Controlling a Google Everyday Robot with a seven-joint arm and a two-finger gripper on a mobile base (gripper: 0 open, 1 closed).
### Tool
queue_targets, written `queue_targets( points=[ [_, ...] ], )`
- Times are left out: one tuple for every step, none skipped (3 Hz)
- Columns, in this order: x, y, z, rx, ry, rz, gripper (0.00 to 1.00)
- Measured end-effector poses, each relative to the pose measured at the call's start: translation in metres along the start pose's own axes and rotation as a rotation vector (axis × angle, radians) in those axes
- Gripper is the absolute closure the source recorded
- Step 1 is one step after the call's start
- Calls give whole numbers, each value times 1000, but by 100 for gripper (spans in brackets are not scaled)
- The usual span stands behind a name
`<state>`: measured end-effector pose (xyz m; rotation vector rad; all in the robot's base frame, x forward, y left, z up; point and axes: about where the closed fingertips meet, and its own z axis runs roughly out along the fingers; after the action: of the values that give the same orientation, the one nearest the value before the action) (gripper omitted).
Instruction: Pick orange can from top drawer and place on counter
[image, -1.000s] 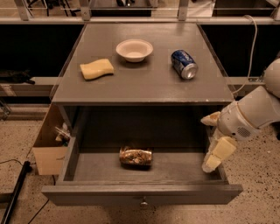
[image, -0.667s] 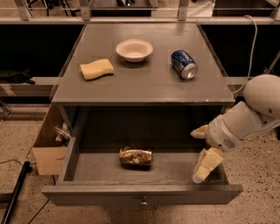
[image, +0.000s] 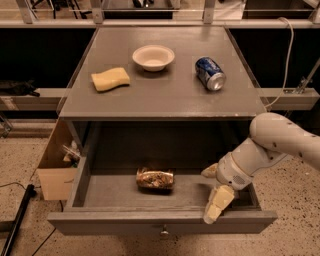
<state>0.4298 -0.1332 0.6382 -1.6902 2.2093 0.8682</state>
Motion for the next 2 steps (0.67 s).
queue_targets(
  points=[
    [0,0,0,0,0,0,0],
    [-42,-11,-26,-3,15,10,0]
  ],
)
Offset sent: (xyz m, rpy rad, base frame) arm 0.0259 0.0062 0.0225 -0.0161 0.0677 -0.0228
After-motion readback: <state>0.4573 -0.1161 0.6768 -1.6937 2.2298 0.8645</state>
